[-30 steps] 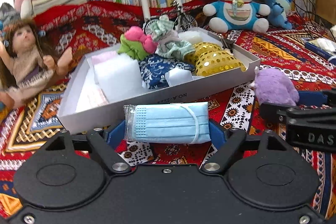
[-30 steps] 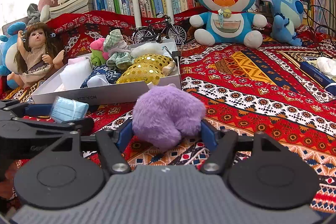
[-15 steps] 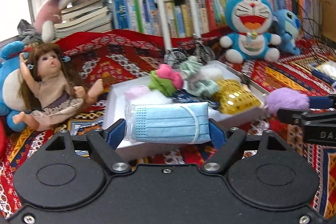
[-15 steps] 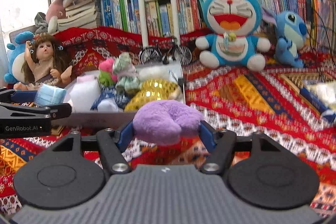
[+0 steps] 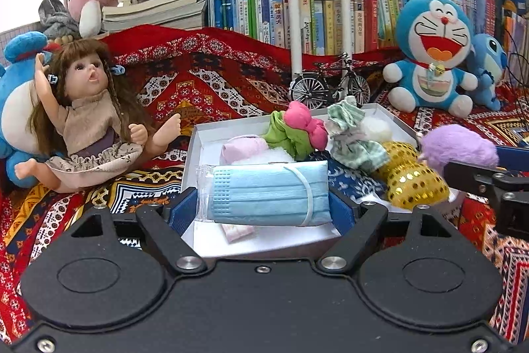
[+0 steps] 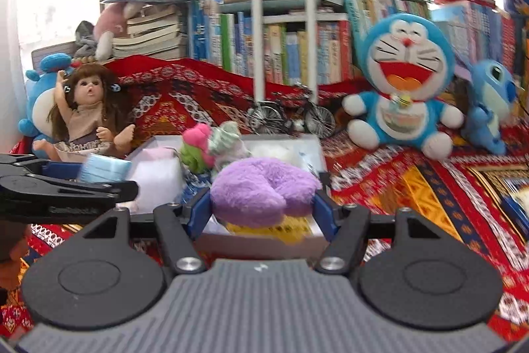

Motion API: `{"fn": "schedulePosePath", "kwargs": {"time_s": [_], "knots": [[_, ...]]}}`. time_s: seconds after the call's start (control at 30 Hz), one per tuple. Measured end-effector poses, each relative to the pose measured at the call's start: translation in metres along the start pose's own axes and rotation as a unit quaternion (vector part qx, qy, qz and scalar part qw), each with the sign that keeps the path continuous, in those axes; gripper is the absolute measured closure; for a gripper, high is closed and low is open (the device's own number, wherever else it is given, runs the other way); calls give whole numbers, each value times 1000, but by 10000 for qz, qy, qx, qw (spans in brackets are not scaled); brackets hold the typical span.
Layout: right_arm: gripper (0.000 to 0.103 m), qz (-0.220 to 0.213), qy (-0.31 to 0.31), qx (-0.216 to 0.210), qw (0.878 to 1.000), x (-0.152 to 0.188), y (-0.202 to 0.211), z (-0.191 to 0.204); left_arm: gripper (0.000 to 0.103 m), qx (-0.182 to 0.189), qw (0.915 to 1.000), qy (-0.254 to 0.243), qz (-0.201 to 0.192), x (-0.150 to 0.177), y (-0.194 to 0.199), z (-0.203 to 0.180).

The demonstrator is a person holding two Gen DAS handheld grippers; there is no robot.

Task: Organize soft objects
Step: 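Carry the mask and lavender plush over the white box and lower them in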

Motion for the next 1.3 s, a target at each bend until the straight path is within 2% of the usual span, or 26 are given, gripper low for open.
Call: {"fn": "schedulePosePath", "kwargs": {"time_s": [0.3, 0.43, 0.6, 0.87, 1.3], "knots": [[35, 239, -13, -203, 9995, -14, -43, 11, 22, 5, 9997, 247, 74, -20, -34, 11], [35, 259, 252, -72, 9993, -29, -61, 14, 22, 28, 9995, 276, 176, -40, -56, 14], [35, 371, 180, -87, 9991, -44, -81, 11, 22, 107, 9994, 316, 96, -63, -74, 13], [35, 762, 29, -64, 9971, -16, -102, 4, 22, -3, 9992, -21, 402, -47, -101, 8], [33, 841, 84, -66, 9964, -6, -104, 6, 22, -81, 9985, -72, 532, -28, -110, 5]]}}
Point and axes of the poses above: each gripper's, at about its wrist camera, not at the fingertips, and y roughly against the way its jaws point, z to its left, x to its underside, the point moved 7 cm from there along -y, roughly the way its jaws point, and after that the axes turned 2 degrees about x, right-handed, at the moved point
